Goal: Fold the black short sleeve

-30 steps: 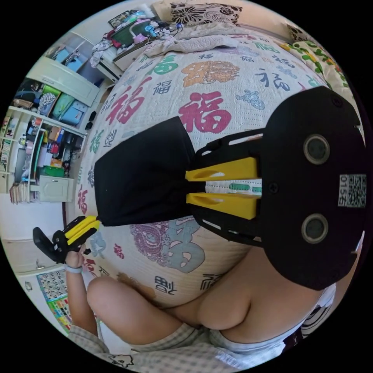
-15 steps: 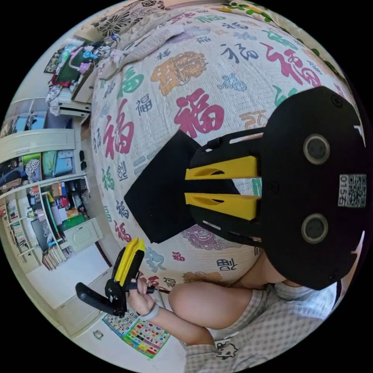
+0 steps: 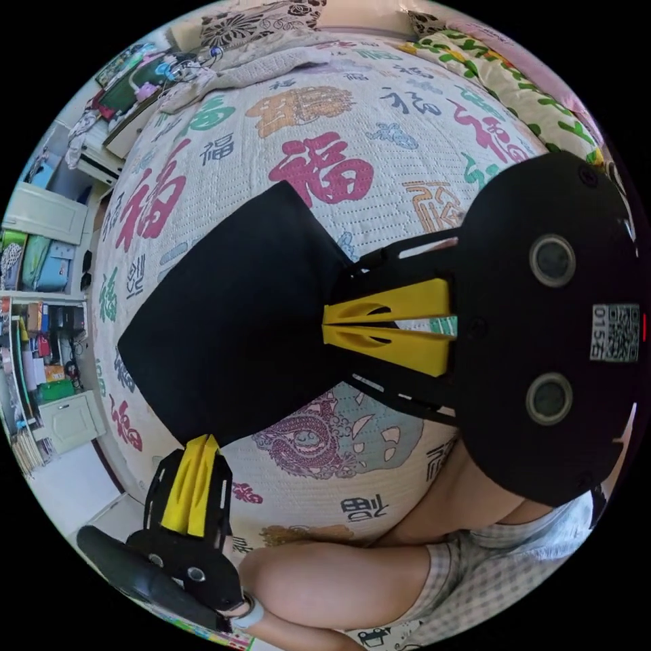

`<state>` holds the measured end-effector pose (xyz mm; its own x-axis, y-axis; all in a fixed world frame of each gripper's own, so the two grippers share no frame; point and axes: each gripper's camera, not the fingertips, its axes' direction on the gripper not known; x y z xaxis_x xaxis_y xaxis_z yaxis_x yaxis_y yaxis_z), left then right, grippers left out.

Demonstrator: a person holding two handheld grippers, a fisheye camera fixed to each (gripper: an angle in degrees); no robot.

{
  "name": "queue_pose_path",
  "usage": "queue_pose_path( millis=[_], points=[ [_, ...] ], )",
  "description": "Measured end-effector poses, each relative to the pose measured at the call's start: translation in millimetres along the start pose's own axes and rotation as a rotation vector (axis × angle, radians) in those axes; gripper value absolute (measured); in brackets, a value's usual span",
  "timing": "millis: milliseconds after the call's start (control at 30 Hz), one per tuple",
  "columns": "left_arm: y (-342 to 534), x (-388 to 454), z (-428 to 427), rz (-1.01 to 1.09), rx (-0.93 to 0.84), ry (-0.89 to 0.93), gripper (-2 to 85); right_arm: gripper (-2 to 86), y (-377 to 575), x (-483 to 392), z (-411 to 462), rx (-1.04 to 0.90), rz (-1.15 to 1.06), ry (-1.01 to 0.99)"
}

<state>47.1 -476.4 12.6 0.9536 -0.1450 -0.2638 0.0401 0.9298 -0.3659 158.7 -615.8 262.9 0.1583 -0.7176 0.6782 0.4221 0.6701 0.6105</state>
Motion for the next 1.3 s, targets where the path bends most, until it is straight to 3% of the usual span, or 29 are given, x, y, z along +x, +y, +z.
queue_pose_path(
  millis=[267, 333, 533, 667, 733, 833, 900, 1033, 1100, 1233, 1300],
  points=[
    [16.5, -34.9, 19.0, -0.112, 0.017, 0.285, 0.4, -1.0, -3.3, 13.6, 12.6, -0.02, 0.025, -0.076],
    [19.1, -29.7, 38.1, -0.061, -0.1, 0.308, 0.3, -1.0, -3.5, 14.8, 14.4, -0.016, 0.024, -0.056],
    [50.0, -62.2, 41.7, -0.155, 0.012, 0.378, 0.2, -1.0, 0.9, 36.8, 3.8, 0.097, 0.056, -0.082],
    [83.8, -94.2, 32.5, -0.257, 0.219, 0.56, 0.6, -0.9, 13.4, 77.4, -15.6, 0.308, 0.188, -0.214],
    [92.2, -104.0, 31.6, -0.29, 0.281, 0.569, 0.7, -0.8, 11.8, 86.9, -15.2, 0.331, 0.198, -0.226],
    [90.2, -112.6, 47.6, -0.296, 0.243, 0.467, 0.9, -0.7, -2.9, 90.9, -0.3, 0.229, 0.141, -0.24],
    [86.3, -116.3, 66.3, -0.261, 0.187, 0.478, 0.9, -0.6, -14.0, 88.4, 21.4, 0.059, 0.091, -0.194],
    [94.8, -133.2, 92.5, -0.231, 0.143, 0.536, 1.2, 0.1, -22.1, 96.3, 28.8, 0.006, 0.043, -0.13],
    [107.9, -142.6, 97.5, -0.244, 0.168, 0.552, 1.8, 1.0, -16.9, 109.8, 24.9, 0.049, 0.066, -0.172],
    [170.2, -193.9, 119.2, -0.435, 0.383, 0.781, 8.6, 7.9, 12.7, 181.0, 7.9, 0.265, 0.275, -0.473],
    [193.9, -216.8, 132.7, -0.533, 0.422, 0.782, 12.0, 9.9, 24.7, 210.2, 9.7, 0.319, 0.368, -0.542]
  ],
)
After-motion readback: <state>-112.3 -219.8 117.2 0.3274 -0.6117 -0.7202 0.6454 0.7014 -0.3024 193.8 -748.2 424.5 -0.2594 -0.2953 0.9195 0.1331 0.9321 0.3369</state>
